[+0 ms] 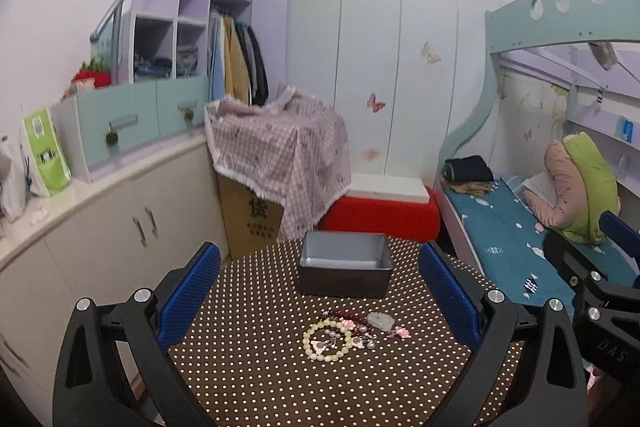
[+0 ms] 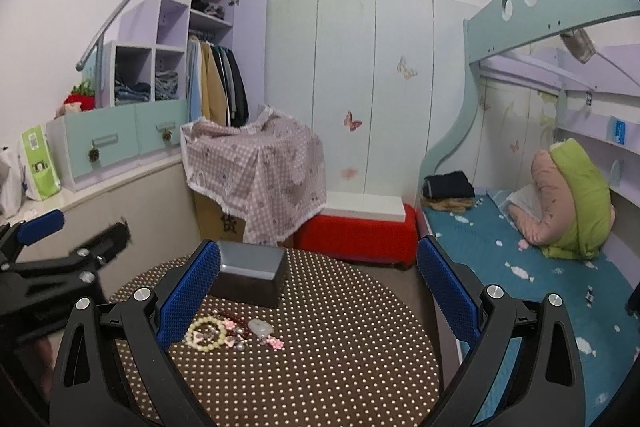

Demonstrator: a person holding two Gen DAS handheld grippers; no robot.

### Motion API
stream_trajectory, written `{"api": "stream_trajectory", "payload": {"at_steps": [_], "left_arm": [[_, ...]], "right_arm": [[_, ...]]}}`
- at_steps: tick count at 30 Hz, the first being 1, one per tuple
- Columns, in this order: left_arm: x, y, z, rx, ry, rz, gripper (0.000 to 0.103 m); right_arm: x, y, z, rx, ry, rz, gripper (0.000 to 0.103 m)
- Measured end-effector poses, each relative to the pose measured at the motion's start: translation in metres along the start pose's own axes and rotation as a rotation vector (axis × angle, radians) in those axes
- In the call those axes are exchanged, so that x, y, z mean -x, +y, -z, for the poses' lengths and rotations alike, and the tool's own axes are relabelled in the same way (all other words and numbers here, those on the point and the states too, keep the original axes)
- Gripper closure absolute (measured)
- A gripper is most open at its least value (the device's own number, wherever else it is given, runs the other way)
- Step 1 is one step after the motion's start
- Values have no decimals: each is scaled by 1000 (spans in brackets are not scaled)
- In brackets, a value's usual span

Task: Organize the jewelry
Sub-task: 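Lower the left tool to the cream bead bracelet and grasp it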

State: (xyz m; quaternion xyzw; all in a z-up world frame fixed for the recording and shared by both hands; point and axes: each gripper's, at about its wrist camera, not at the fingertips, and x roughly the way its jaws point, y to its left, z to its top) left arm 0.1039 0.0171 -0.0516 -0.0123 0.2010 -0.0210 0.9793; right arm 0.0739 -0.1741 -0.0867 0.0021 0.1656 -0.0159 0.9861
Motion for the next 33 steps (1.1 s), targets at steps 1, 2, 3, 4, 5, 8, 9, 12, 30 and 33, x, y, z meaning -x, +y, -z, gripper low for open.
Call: {"api": "stream_trajectory", "payload": {"at_steps": [1,2,3,4,5,8,9,12,30,33], "left_arm": [[-7,4,1,7,17,-1,7],[-18,10,3,21,48,-3,7],[-31,17,6,39,82,-4,7],[-39,22,10,52,105,-5,7],[-54,29,16,65,151,-9,7],[-87,43,38,84,255,-24,7],[-101,47,48,86,302,-31,7],[-129,53,72,93,396,-29,8],[-195,46,121,-21,577,-48,39],[-195,44,121,-29,563,-31,49]], "right_arm": [[-7,-1,2,0,13,-2,7],[-18,-2,5,-2,35,-3,7],[-26,-3,8,-1,52,-1,7],[-34,-3,11,1,71,-2,7],[-45,-4,15,2,95,-7,7],[-74,-5,30,10,166,-14,7],[-84,-5,35,15,193,-17,7],[-112,-2,53,31,271,-28,7],[-198,16,103,106,471,-79,7],[-208,20,106,119,492,-96,7]]}}
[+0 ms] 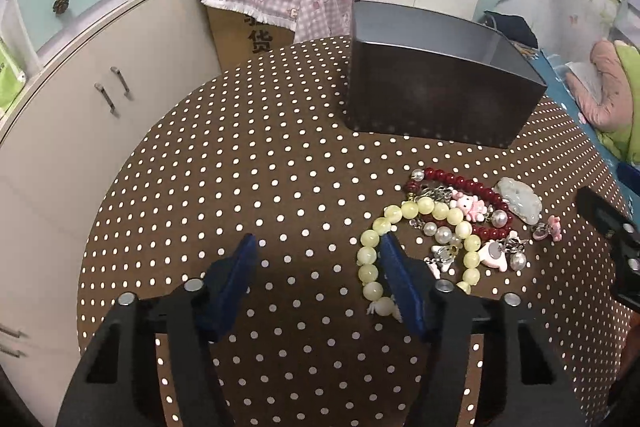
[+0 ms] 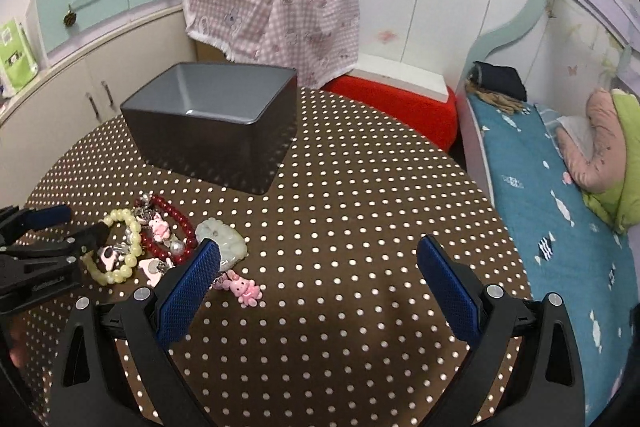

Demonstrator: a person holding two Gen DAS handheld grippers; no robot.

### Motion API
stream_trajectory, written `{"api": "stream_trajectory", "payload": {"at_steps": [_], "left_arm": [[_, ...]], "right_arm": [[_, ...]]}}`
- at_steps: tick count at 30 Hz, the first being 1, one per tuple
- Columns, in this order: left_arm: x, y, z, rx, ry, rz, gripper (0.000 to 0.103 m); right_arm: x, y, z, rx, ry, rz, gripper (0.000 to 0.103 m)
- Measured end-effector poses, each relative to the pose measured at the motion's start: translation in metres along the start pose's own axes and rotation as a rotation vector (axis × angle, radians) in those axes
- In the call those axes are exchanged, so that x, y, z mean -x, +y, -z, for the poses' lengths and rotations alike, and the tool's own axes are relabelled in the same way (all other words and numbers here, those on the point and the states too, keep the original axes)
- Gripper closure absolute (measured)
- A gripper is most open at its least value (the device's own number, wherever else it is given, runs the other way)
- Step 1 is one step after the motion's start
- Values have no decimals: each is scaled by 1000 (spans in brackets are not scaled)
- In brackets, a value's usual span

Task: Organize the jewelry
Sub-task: 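Lower the left tool to the cream bead bracelet and grasp it, then carry the cream bracelet into the grey box with the left tool while the right tool grasps a pink charm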

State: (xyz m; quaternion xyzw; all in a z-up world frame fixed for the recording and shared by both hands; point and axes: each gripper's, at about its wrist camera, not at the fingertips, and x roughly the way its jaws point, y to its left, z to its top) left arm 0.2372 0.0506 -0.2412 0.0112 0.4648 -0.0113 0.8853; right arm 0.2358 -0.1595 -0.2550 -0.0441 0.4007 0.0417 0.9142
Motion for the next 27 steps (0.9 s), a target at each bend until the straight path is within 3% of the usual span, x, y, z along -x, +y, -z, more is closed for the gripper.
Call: {"api": "stream_trajectory", "payload": {"at_steps": [2,3,4,17,18,19,20,24,27], "left_arm": [[1,0,-1,-8,-18,-1,72],[2,1,-1,-14,-22,-7,89],[0,3,-2,-13,-21,-15,95],[40,30,-9,56,-108,126,95],[43,30,-10,55,-113,140,95],[46,28,-9,53,-118,150,95],[49,27,-9,50,-124,162,95],[58,25,-14,41,-139,196,95],[63,24,-18,41,-147,228,95]], "right_arm": [[-5,2,-1,5,11,-23,7],[-10,2,-1,10,22,-41,7],[-13,2,-1,12,35,-52,7],[-29,24,1,143,110,-111,8],[-26,23,6,135,110,-112,13],[-26,22,10,127,116,-118,36],[-25,22,15,110,124,-136,48],[-22,16,21,81,133,-172,54],[-18,16,25,87,131,-211,81]]}}
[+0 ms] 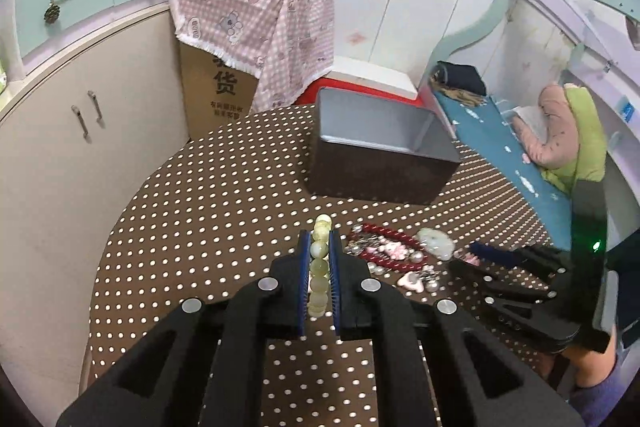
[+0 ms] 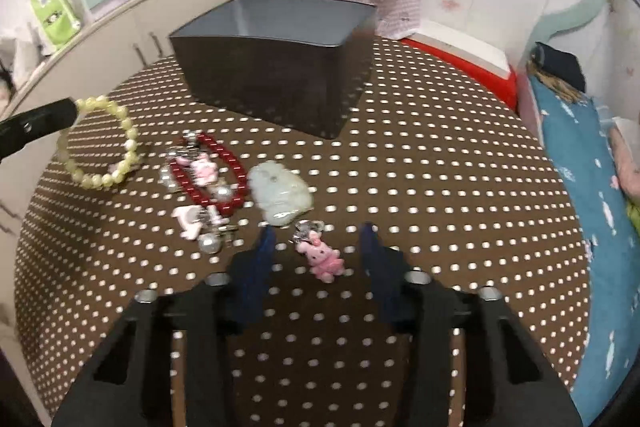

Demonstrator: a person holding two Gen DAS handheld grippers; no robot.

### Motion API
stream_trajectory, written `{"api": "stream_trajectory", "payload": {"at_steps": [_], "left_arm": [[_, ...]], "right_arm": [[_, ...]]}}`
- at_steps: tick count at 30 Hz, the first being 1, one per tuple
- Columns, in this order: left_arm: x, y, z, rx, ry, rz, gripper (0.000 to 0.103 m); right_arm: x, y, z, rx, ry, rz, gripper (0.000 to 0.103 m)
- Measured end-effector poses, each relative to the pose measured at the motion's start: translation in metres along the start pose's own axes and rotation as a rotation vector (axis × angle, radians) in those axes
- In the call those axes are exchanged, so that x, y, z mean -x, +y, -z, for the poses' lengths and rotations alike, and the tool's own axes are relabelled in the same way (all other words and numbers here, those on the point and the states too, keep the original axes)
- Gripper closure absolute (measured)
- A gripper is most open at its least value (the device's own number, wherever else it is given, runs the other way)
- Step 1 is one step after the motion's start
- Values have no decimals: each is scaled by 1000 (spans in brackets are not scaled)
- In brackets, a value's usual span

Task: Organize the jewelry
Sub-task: 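Carry the cream bracelet into the grey box with the left tool while the right tool grasps a pink charm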

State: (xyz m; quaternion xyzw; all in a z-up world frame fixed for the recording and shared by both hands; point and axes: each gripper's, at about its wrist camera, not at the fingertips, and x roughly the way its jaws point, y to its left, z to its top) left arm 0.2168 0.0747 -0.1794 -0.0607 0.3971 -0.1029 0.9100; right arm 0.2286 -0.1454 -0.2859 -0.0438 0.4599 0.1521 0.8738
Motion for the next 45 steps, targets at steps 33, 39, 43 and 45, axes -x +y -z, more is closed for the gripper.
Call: {"api": "stream_trajectory", "payload": {"at_steps": [33,39,43,45], "left_arm": [[-77,-24,-118,-8,107,217,95],[-96,-19,-106,-20,152,172,94],[-93,-16,-103,-17,154,163,84],[-91,-15,-102,-14,144,148,67]], "right_arm": [[1,-26,-140,-145,-122,-176,90],[-30,-26,-135,-165,-67,-186,90],[-38,-27,-132,-179,-49,-192,90],[-36,-28,-130,-182,-49,-195,90]]}}
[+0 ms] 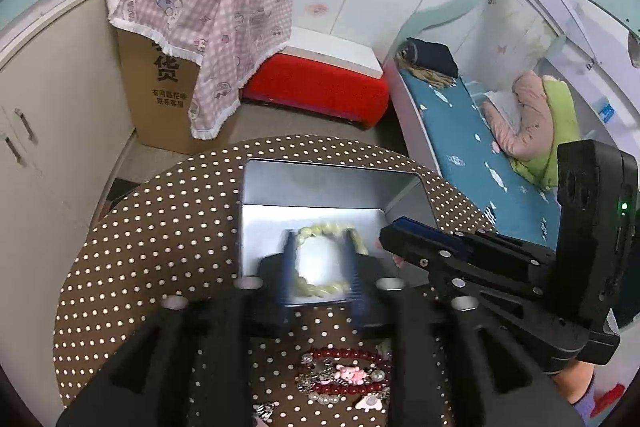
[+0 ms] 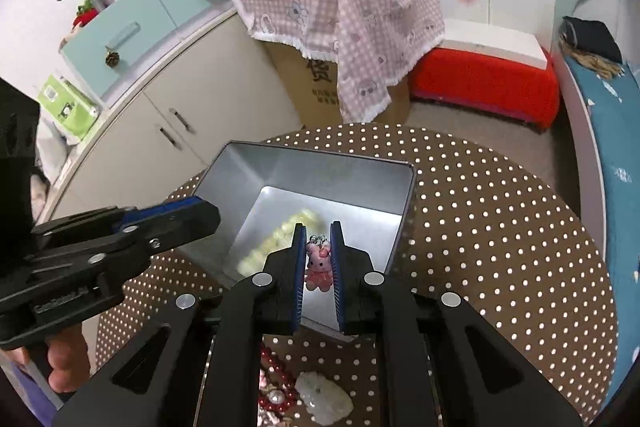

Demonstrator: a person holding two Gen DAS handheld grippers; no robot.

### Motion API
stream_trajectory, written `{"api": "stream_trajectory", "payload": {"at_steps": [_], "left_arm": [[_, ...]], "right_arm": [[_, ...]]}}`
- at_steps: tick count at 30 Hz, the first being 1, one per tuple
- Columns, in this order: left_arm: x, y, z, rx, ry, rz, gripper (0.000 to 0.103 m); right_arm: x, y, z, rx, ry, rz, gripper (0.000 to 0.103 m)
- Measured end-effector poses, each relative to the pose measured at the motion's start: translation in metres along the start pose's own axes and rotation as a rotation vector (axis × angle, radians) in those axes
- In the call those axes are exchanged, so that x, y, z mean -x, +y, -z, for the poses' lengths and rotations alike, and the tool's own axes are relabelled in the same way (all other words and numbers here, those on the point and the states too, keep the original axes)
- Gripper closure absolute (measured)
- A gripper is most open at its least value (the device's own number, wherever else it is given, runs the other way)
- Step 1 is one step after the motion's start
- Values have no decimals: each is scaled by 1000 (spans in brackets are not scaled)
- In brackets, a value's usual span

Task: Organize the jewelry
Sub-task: 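Carry the cream bracelet into the grey box with the left tool while the right tool grasps a pink charm, then open the left tool to drop the bracelet and return to the jewelry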

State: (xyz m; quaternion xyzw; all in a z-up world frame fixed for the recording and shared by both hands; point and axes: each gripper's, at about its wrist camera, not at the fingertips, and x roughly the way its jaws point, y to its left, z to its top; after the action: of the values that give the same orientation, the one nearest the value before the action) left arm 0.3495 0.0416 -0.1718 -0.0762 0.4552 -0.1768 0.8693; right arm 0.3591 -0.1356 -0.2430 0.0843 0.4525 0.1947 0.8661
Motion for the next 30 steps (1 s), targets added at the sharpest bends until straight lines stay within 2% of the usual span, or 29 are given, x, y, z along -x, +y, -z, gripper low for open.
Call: {"api": "stream_trajectory", "payload": {"at_steps": [6,8,10,11,15,19,24,30], "left_arm": [[17,5,8,14,-42,-23,54],[28,6,12,12,-66,-40,49],[42,7,18,4,-105,-68,40],[48,8,22,-1,-122,-80,40],[70,13,40,-15,-170,-137,39],[82,18,66,-29,-187,-176,39],[76,20,98,-57,-162,-203,39],[52,22,126,-62,-93,-206,39]], "right_arm": [[10,1,3,-16,-13,-4,88],[18,2,5,-17,-31,1,84],[32,5,8,-17,-66,21,58],[39,6,9,-14,-82,31,55],[72,15,23,28,-151,94,55],[94,19,42,51,-188,150,49],[104,22,75,79,-191,205,48],[96,23,110,78,-144,227,46]]}}
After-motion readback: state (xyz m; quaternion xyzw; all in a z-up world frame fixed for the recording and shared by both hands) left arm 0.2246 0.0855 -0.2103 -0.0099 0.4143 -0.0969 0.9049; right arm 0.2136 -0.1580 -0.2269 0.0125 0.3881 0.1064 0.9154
